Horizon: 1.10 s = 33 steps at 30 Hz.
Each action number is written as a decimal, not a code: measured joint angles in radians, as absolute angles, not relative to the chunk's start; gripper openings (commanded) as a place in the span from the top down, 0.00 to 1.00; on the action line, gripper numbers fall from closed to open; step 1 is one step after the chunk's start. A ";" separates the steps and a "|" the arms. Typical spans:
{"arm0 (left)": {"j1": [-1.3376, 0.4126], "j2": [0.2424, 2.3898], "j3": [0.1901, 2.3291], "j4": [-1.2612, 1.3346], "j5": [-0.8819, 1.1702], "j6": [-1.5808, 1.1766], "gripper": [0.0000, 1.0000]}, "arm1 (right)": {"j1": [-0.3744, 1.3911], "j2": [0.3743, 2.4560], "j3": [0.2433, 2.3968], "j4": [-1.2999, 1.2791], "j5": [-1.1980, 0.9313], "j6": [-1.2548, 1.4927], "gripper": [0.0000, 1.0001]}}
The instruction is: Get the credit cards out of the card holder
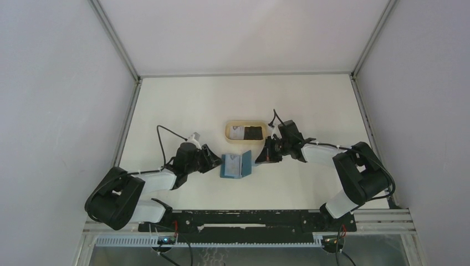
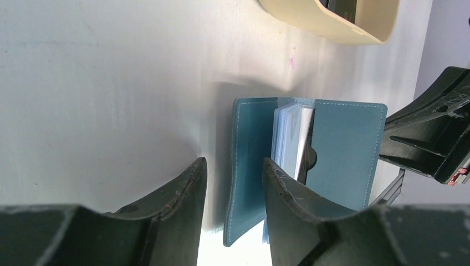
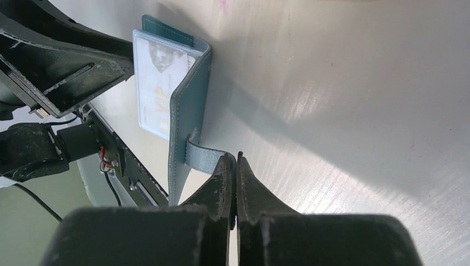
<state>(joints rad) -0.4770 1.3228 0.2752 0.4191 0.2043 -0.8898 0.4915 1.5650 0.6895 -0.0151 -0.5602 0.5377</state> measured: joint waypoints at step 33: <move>-0.418 1.448 0.229 0.673 0.398 -0.953 0.50 | 0.486 1.565 0.648 0.004 -0.561 0.537 1.00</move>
<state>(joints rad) -0.4183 1.4483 0.2287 0.6727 0.3985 -0.9527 0.4858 1.5650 0.6479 0.0040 -0.5606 0.5369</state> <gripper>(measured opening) 0.505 0.020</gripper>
